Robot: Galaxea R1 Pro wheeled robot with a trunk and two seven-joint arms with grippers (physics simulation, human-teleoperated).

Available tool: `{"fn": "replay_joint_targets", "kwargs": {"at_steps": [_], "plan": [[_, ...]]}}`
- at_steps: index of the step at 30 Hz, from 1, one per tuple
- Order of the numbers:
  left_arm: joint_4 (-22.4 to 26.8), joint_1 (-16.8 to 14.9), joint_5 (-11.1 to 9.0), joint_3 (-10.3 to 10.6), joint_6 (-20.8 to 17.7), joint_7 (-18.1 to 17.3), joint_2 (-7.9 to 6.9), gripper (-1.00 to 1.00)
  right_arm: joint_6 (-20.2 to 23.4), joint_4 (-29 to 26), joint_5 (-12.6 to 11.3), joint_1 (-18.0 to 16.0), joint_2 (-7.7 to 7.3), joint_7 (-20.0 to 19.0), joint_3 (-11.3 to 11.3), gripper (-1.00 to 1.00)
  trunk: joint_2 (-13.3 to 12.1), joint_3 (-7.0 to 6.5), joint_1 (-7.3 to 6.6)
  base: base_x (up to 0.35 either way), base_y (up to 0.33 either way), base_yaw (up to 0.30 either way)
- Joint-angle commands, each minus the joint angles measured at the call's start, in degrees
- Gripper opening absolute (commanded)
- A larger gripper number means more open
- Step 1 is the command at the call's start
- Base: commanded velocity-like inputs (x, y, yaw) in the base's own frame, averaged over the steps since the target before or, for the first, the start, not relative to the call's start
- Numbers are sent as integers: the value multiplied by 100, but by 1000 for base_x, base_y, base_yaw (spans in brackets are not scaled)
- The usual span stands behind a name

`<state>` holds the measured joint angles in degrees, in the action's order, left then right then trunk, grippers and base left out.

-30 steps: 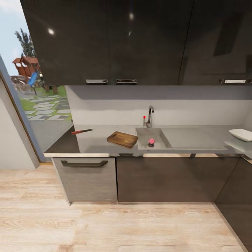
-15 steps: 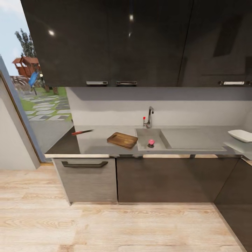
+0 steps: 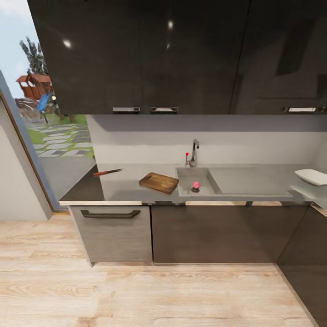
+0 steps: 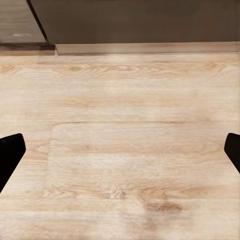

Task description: In the kitchen, take the Vidalia onion out of the sink, dice it on the chopping board with the paring knife, put the diced onion into the bowl on the countertop, then place both the paring knife and the chopping board into the sink.

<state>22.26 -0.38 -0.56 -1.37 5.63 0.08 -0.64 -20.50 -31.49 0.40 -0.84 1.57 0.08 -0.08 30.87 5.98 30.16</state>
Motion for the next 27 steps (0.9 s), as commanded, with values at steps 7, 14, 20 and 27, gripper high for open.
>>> {"fn": "replay_joint_targets", "kwargs": {"at_steps": [7,14,20,27], "plan": [[-9,-5,-6,-12,18,1,-1,100,-17,3,4,-4,1,1,-1,100,-273,-116,-152,0,0,0],[-11,-6,-6,-12,18,1,2,100,-18,3,4,-4,1,1,-1,100,-554,-242,-306,0,0,0],[-8,-6,-6,-12,18,1,0,100,-18,3,4,-4,-7,1,-1,100,-795,-349,-438,0,0,0],[-4,-6,-6,-12,18,1,0,100,-19,3,4,-4,-8,1,-1,100,-795,-349,-438,0,0,0]]}}
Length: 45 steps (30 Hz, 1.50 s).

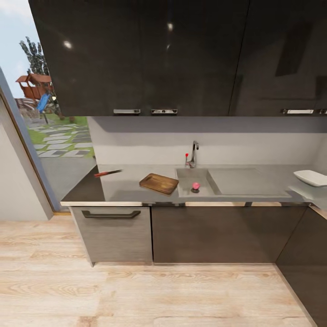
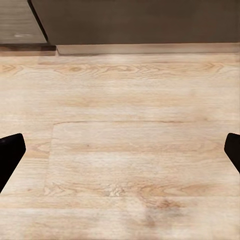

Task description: In the kitchen, take the Vidalia onion out of the sink, dice it on the chopping board with the paring knife, put the diced onion into the bowl on the countertop, then place both the paring knife and the chopping board into the sink.

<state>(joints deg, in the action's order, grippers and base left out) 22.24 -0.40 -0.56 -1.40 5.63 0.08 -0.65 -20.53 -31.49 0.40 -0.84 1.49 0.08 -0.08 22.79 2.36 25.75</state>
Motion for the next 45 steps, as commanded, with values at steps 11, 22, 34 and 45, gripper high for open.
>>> {"fn": "replay_joint_targets", "kwargs": {"at_steps": [11,22,34,45], "plan": [[-8,-4,-6,-4,17,1,4,100,-21,3,4,-4,1,1,-1,100,12,13,3,0,0,0],[-9,-4,-6,-3,18,1,4,100,-21,3,4,-4,1,1,-1,100,12,13,3,0,0,0],[8,-2,-6,0,26,1,-5,100,-22,3,4,-4,1,1,-1,100,12,13,3,0,0,0],[7,-4,-6,0,26,1,-12,100,-21,3,4,-4,3,1,3,100,12,13,3,25,4,0]]}}
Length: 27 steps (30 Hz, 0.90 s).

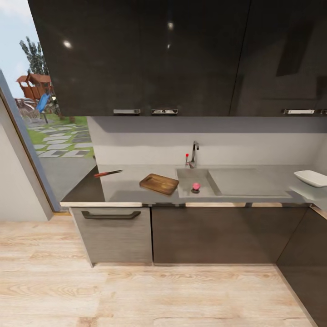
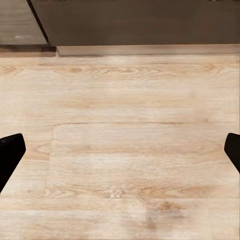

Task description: In the kitchen, take the Vidalia onion out of the sink, dice it on the chopping board with the paring knife, put the diced onion into the bowl on the countertop, then place both the paring knife and the chopping board into the sink.

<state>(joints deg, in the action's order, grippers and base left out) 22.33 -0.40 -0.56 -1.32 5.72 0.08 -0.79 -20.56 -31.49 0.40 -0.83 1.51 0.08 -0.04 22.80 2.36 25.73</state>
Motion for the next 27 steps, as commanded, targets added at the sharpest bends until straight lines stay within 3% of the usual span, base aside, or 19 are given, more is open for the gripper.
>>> {"fn": "replay_joint_targets", "kwargs": {"at_steps": [1,11,27], "plan": [[-4,-4,-6,-8,17,1,1,100,-17,1,4,-4,2,1,0,100,12,13,5,196,58,0],[-10,-4,-6,-9,17,1,-1,100,-18,-6,12,-4,25,1,13,100,12,13,5,262,84,0],[-3,-4,2,-7,20,1,-1,100,-18,-6,12,-4,22,1,13,100,12,13,5,27,-39,0]]}}
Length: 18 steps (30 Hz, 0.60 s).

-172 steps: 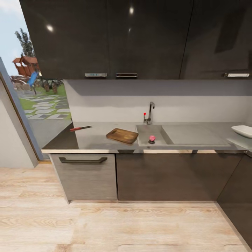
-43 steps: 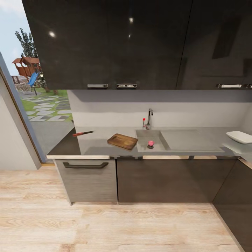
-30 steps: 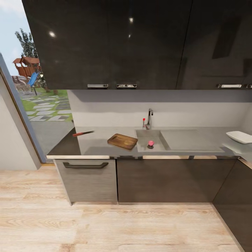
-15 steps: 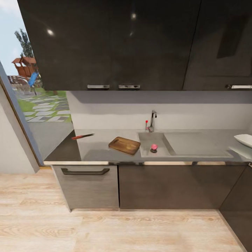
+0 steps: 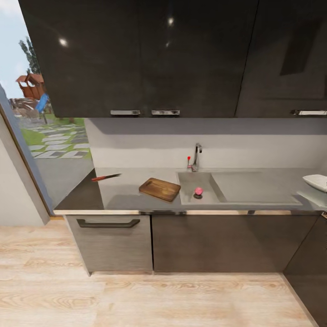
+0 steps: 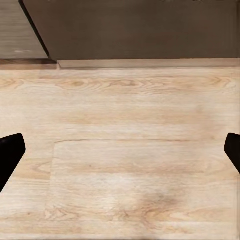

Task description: In the kitchen, take the Vidalia onion out of the sink, dice it on the chopping board with the paring knife, put the diced onion into the bowl on the countertop, then place both the paring knife and the chopping board into the sink.

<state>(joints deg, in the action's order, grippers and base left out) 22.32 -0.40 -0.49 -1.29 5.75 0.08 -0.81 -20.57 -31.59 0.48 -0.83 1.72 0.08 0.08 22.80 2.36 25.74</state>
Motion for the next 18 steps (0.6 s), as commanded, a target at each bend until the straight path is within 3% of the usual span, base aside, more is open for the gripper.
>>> {"fn": "replay_joint_targets", "kwargs": {"at_steps": [1,18], "plan": [[-4,-4,-5,-11,16,1,1,100,-17,4,4,-5,0,1,0,100,12,13,4,81,-146,0],[-9,-4,-4,-11,14,1,1,100,-17,-5,-2,-5,12,8,-7,100,12,13,4,17,-22,7]]}}
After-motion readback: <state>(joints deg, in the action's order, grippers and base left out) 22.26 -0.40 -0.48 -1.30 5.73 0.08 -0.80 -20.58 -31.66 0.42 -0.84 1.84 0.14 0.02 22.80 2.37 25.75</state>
